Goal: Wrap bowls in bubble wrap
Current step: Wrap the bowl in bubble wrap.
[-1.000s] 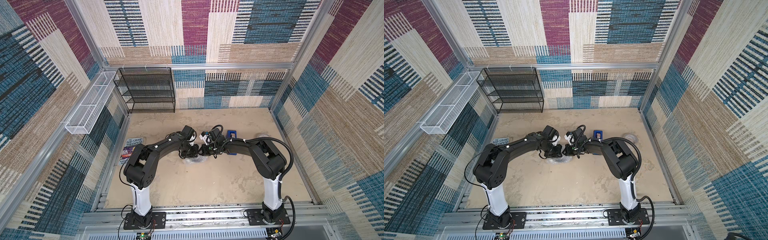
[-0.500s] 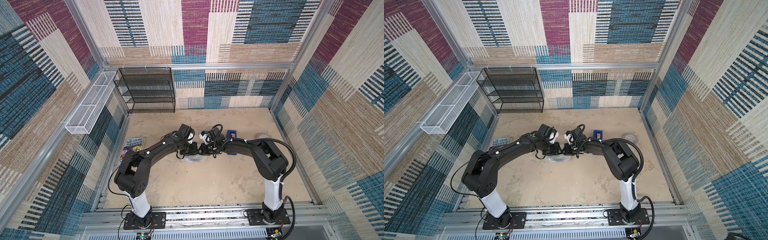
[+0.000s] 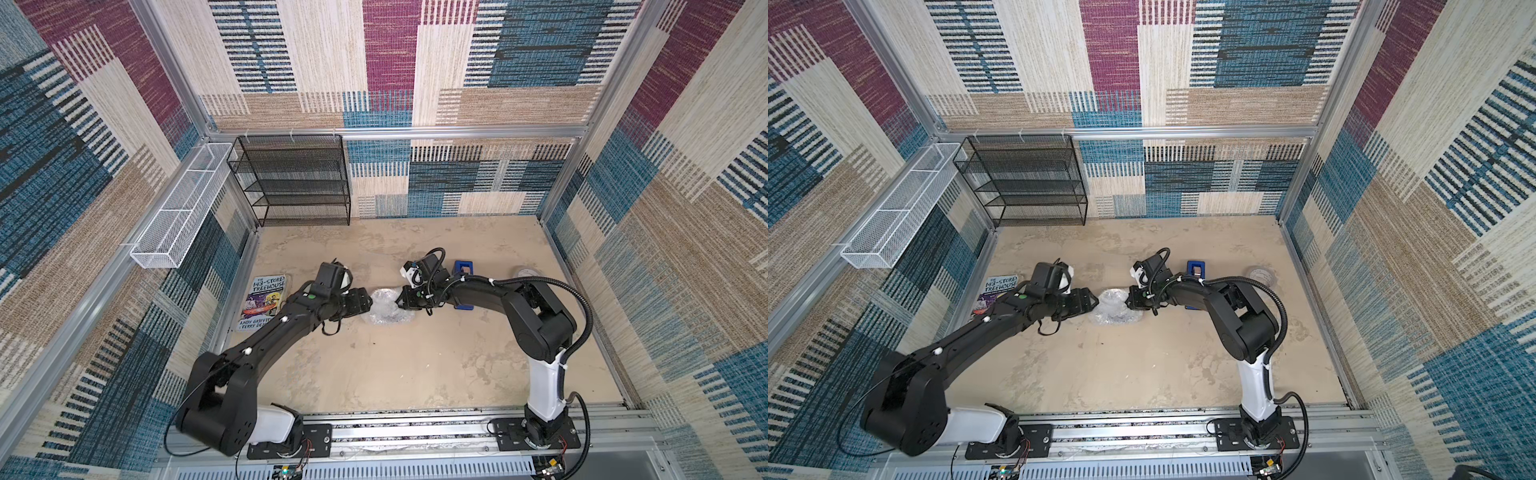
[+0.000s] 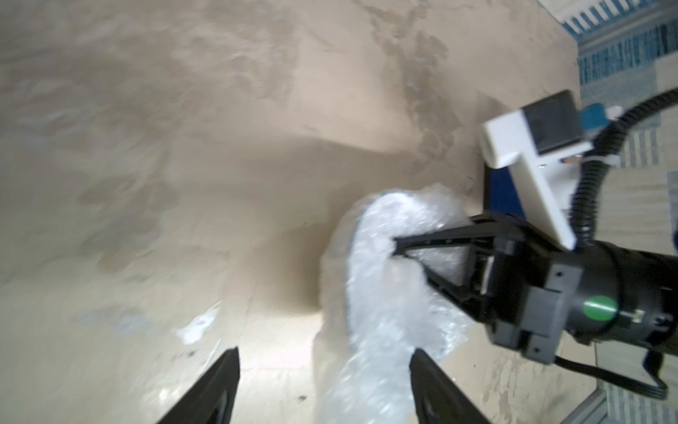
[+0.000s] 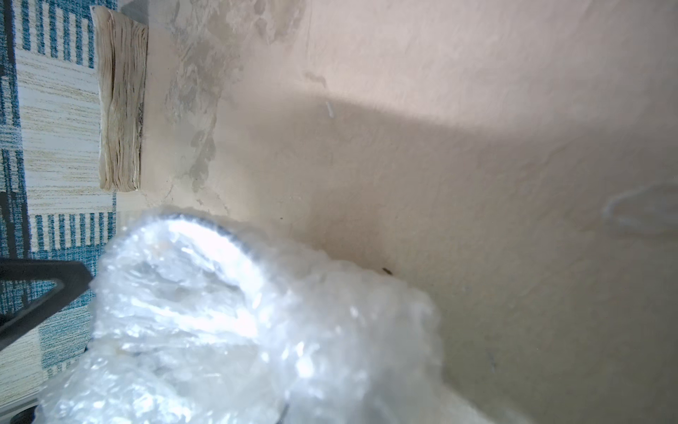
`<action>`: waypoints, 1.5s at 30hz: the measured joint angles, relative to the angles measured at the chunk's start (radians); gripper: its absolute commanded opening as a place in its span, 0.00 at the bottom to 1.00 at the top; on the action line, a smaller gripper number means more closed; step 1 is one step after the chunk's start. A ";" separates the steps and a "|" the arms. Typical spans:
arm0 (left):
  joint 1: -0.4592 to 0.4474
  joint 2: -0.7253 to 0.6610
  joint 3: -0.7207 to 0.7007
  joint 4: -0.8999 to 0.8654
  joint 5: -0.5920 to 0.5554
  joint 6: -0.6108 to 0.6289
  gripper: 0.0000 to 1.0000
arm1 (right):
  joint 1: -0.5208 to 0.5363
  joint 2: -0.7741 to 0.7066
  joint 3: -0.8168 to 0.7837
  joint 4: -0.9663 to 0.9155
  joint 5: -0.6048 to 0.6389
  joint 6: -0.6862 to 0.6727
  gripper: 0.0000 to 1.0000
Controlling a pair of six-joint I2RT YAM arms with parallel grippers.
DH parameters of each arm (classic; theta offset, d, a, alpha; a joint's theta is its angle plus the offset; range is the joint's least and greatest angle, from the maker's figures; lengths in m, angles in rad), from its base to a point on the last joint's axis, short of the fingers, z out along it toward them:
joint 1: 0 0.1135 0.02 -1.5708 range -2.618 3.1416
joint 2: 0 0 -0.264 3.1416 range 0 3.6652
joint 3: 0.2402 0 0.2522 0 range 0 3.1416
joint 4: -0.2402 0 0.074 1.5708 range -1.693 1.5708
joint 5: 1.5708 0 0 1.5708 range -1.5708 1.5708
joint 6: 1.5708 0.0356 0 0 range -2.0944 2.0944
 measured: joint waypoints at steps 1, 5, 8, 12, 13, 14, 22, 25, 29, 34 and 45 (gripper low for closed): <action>0.002 -0.029 -0.033 0.003 0.009 -0.019 0.79 | 0.000 0.000 0.000 0.000 0.000 0.001 0.00; 0.004 -0.083 -0.126 0.069 0.061 -0.105 0.80 | -0.001 0.000 0.002 -0.001 0.000 0.009 0.00; 0.005 -0.071 -0.156 0.112 0.085 -0.146 0.81 | 0.000 0.000 0.002 0.000 0.001 0.014 0.00; 0.003 0.004 -0.148 0.207 0.115 -0.180 0.81 | 0.006 0.000 0.002 0.000 0.011 0.015 0.00; 0.003 0.026 -0.146 0.234 0.124 -0.181 0.81 | 0.008 0.000 0.002 0.000 0.016 0.017 0.00; 0.003 0.054 -0.143 0.263 0.140 -0.187 0.81 | 0.011 0.000 0.002 0.000 0.018 0.018 0.00; -0.014 0.218 -0.102 0.418 0.215 -0.214 0.81 | 0.026 0.000 0.002 0.000 0.034 0.018 0.00; -0.019 0.248 -0.090 0.464 0.233 -0.214 0.79 | 0.031 0.000 0.002 0.000 0.034 0.018 0.00; -0.023 0.292 -0.075 0.499 0.246 -0.213 0.77 | 0.037 0.005 0.003 0.000 0.035 0.017 0.00; -0.024 0.354 -0.063 0.521 0.271 -0.214 0.63 | 0.043 0.006 0.004 0.000 0.045 0.010 0.00; -0.023 0.420 -0.019 0.488 0.166 -0.203 0.00 | 0.043 0.018 0.045 0.021 0.113 -0.056 0.00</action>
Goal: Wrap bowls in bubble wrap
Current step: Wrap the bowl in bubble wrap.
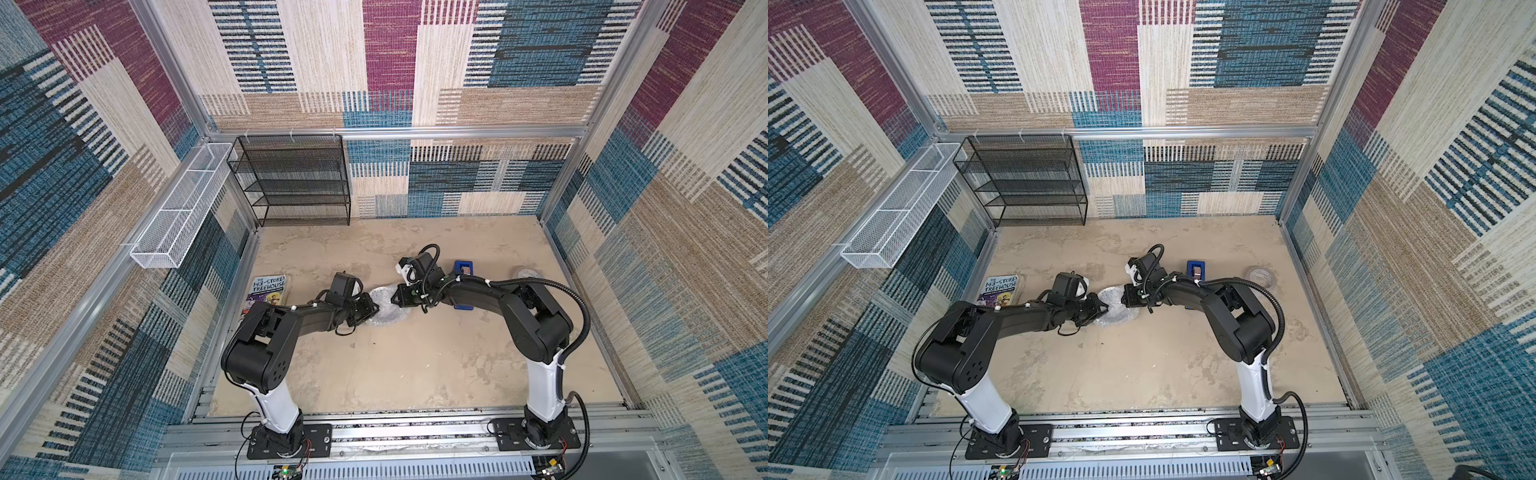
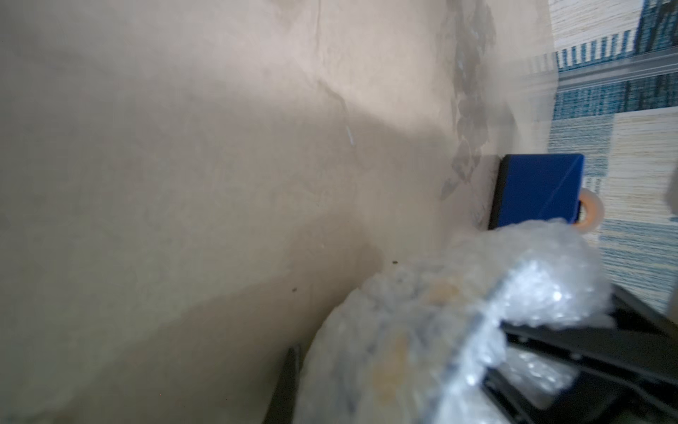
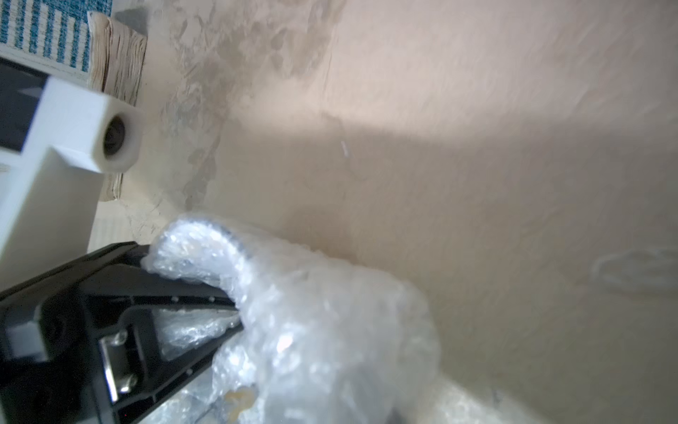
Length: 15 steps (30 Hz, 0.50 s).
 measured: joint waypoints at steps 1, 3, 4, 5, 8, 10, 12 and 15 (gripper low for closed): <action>0.000 0.001 0.005 -0.008 -0.004 0.001 0.00 | 0.000 0.002 0.002 0.002 0.005 -0.005 0.00; 0.000 0.002 0.017 -0.031 0.002 -0.003 0.00 | -0.002 0.009 0.002 0.003 0.008 0.001 0.00; 0.000 0.002 0.024 -0.047 0.003 -0.003 0.00 | -0.002 0.010 0.002 0.001 0.008 0.004 0.00; 0.000 0.002 0.031 -0.066 0.004 -0.003 0.00 | -0.002 0.011 0.003 -0.003 0.007 0.008 0.00; -0.002 -0.003 0.055 -0.133 0.000 0.000 0.00 | -0.002 0.016 0.006 -0.015 -0.007 0.019 0.02; -0.005 -0.010 0.077 -0.203 -0.007 0.002 0.00 | -0.001 0.019 0.009 -0.029 -0.023 0.026 0.09; -0.008 -0.018 0.106 -0.274 -0.021 0.021 0.00 | 0.001 0.018 0.007 -0.036 -0.034 0.033 0.20; -0.011 -0.031 0.152 -0.366 -0.028 0.045 0.00 | 0.002 -0.001 0.001 -0.034 -0.053 0.045 0.33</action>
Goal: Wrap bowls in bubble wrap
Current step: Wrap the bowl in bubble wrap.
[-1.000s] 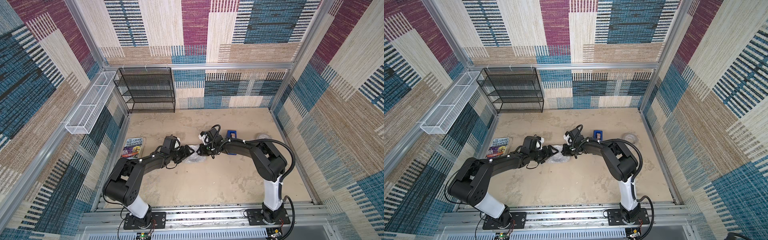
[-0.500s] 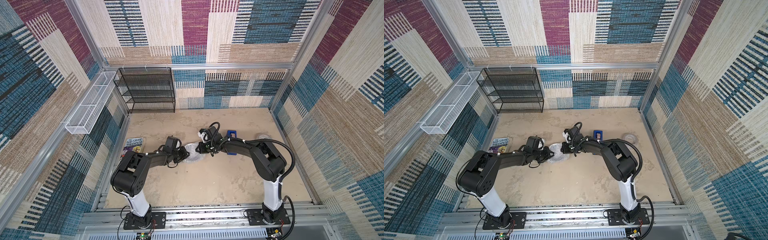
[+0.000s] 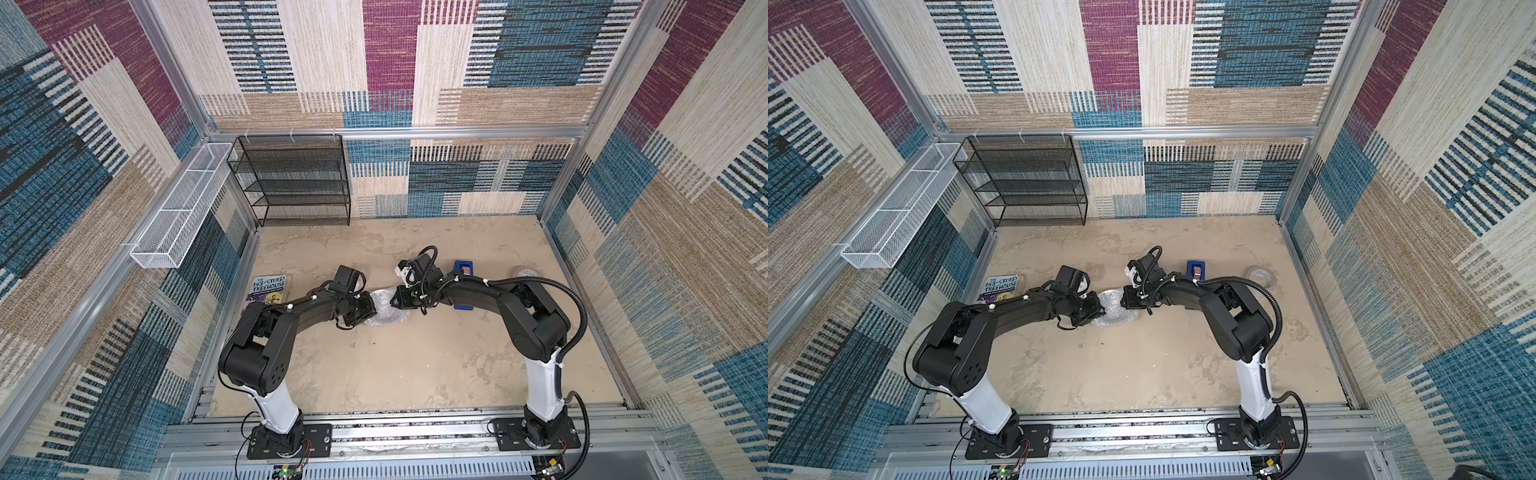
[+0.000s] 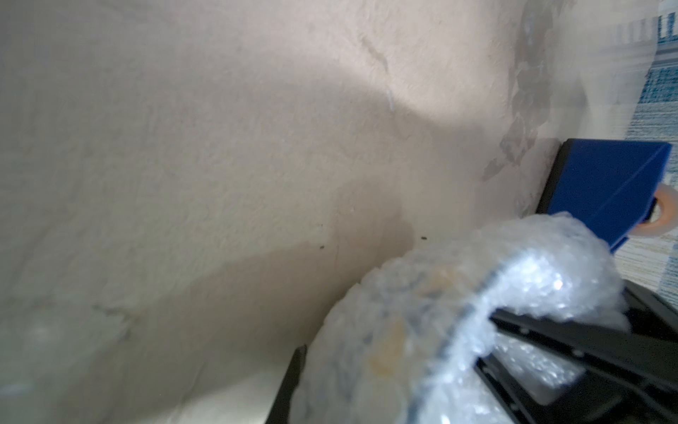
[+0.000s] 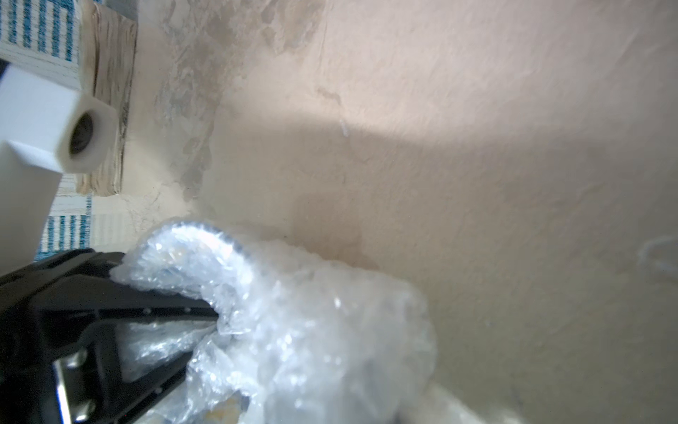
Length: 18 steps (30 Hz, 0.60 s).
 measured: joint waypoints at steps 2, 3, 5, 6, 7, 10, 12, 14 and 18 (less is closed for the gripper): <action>-0.003 -0.002 0.032 -0.038 0.001 0.022 0.00 | 0.001 -0.015 -0.003 0.006 -0.008 0.000 0.39; -0.003 -0.001 0.044 -0.051 0.001 0.036 0.00 | 0.000 -0.023 -0.004 0.006 -0.010 0.000 0.42; -0.003 0.005 0.055 -0.063 0.008 0.057 0.00 | 0.000 -0.035 -0.008 0.006 -0.011 0.000 0.46; -0.004 0.012 0.056 -0.063 0.016 0.060 0.00 | 0.000 -0.039 -0.009 0.004 -0.012 0.000 0.48; -0.004 0.019 0.057 -0.062 0.025 0.061 0.00 | -0.001 -0.040 -0.009 -0.002 -0.011 0.000 0.49; -0.004 0.037 0.053 -0.056 0.049 0.066 0.00 | -0.003 -0.044 -0.013 -0.018 -0.012 0.003 0.53; -0.004 0.038 0.043 -0.043 0.059 0.067 0.00 | -0.011 -0.057 -0.025 -0.020 -0.013 0.003 0.56; -0.005 0.042 0.042 -0.042 0.069 0.071 0.00 | -0.022 -0.074 -0.041 -0.017 -0.018 0.003 0.57; -0.005 0.050 0.042 -0.043 0.075 0.078 0.00 | -0.051 -0.121 -0.063 -0.014 -0.019 0.003 0.59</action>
